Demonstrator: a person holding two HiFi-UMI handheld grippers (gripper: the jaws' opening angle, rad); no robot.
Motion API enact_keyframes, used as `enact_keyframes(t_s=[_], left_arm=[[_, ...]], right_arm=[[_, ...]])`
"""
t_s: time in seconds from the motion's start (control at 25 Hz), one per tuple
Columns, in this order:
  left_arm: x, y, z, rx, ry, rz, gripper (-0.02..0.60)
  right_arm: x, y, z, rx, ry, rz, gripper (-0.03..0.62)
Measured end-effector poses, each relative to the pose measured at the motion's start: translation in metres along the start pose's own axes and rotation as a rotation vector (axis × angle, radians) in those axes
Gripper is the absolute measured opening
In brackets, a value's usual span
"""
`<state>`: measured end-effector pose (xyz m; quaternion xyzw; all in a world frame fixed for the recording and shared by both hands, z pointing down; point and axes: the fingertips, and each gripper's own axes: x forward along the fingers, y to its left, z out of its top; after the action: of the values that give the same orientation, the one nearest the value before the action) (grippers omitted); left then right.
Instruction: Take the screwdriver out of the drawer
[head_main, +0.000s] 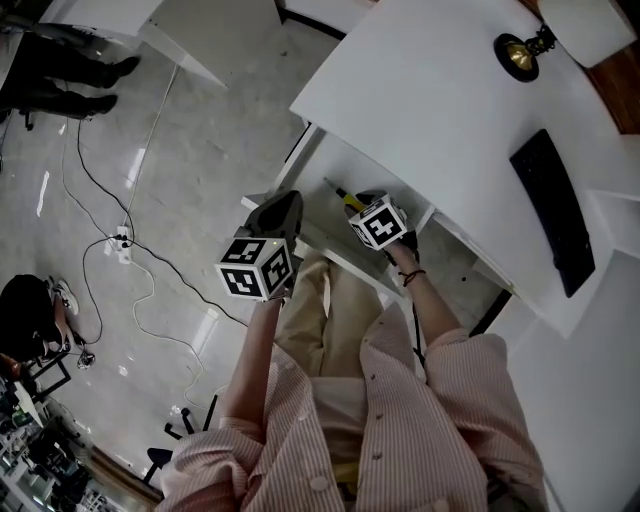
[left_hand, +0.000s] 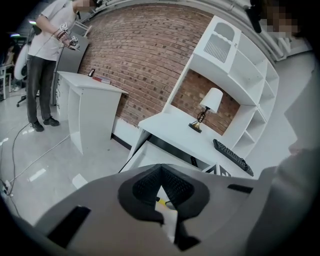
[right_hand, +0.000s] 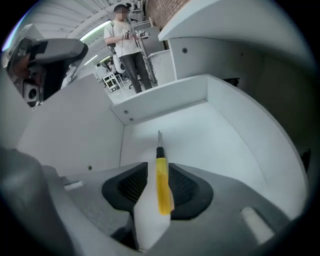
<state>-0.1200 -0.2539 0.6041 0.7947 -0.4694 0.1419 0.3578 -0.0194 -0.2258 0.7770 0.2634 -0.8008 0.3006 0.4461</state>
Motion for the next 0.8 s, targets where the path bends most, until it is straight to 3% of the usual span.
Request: enact_keyframes(t_s=[0.52, 0.8], left_arm=[[0.0, 0.005, -0.005, -0.013, 0.013, -0.008, -0.002], [-0.003, 0.008, -0.006, -0.013, 0.017, -0.003, -0.002]], right_arm=[[0.025, 0.0, -0.012, -0.099, 0.105, -0.083, 0.123], [0.029, 0.0, -0.011, -0.166, 0.126, -0.121, 0.083]])
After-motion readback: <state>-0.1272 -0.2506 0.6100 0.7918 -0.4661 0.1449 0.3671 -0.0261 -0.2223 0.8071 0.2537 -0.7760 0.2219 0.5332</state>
